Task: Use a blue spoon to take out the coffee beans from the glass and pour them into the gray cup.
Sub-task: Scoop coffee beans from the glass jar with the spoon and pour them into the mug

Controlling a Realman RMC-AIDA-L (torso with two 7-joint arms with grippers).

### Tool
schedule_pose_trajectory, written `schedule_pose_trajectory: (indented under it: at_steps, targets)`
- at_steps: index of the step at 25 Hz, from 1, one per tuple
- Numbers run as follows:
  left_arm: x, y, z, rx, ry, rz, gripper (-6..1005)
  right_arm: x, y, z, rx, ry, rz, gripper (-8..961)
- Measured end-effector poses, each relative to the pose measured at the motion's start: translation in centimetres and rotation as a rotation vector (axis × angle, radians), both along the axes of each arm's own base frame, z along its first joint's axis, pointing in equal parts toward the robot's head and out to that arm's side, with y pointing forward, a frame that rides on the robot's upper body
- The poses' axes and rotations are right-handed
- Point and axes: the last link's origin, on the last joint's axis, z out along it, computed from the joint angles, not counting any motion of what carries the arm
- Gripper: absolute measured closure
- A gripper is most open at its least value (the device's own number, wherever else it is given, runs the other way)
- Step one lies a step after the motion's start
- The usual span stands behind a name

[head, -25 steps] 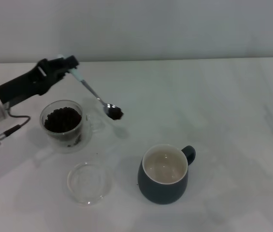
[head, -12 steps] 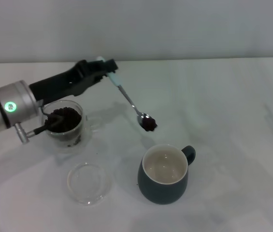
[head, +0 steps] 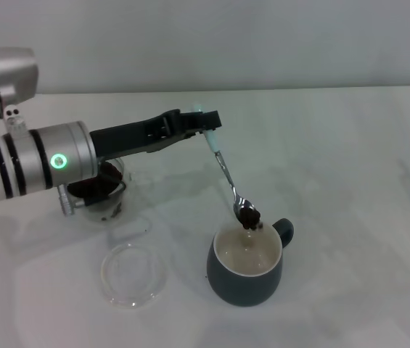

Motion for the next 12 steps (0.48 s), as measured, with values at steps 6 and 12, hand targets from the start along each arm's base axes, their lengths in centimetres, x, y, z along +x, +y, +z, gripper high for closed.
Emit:
schedule_pose_trajectory:
  at_steps: [6, 12]
  targets:
    - [0.7, 0.4, -0.2, 0.019, 0.095, -0.088, 872, 0.2, -0.3, 0.0, -0.003, 0.0, -0.011, 369]
    - [2.3, 0.4, -0.8, 0.02, 0.166, -0.208, 871, 0.3, -0.2, -0.1, -0.006, -0.001, -0.018, 369]
